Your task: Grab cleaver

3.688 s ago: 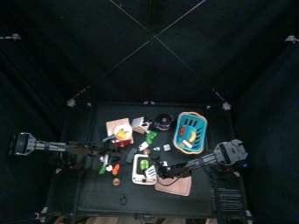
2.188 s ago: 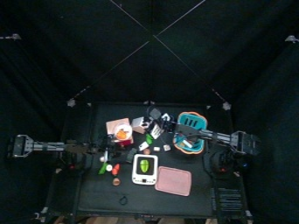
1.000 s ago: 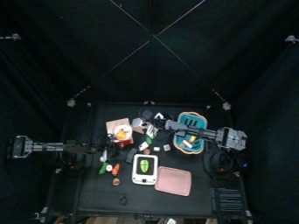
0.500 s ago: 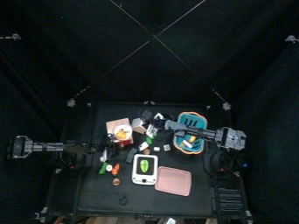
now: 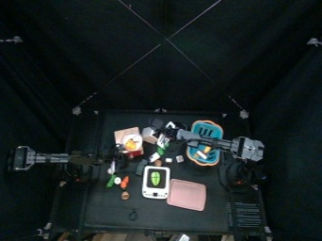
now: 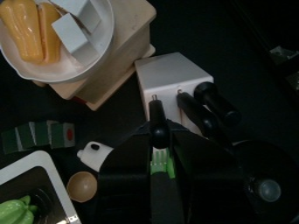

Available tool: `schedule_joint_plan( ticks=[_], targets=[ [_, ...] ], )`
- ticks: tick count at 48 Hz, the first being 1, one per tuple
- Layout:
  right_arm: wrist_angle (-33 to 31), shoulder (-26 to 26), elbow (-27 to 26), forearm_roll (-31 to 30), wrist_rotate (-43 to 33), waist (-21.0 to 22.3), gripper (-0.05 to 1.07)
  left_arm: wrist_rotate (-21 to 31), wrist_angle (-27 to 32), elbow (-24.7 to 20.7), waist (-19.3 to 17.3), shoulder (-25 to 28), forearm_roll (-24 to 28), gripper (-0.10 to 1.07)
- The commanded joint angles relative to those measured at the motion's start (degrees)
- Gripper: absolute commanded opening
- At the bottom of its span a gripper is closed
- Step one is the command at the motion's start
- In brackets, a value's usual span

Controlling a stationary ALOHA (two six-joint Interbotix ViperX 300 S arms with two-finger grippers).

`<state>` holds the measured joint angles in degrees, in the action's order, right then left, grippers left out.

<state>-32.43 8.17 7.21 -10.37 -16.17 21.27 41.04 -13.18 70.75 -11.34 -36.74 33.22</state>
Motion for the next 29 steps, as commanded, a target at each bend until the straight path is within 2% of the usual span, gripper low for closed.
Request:
schedule_joint_plan(
  ticks=[1,29],
  targets=[
    [0.09,-1.41,-1.49,0.00,-0.09,0.26,0.40,-0.09,-0.18,-0.62,-0.18,0.09,-0.09,0.78],
    [0.09,-2.81,-1.49,0.26,-0.35,0.18,0.40,-0.09,-0.26,-0.53,-0.18,0.09,-0.09,0.78]
  ],
)
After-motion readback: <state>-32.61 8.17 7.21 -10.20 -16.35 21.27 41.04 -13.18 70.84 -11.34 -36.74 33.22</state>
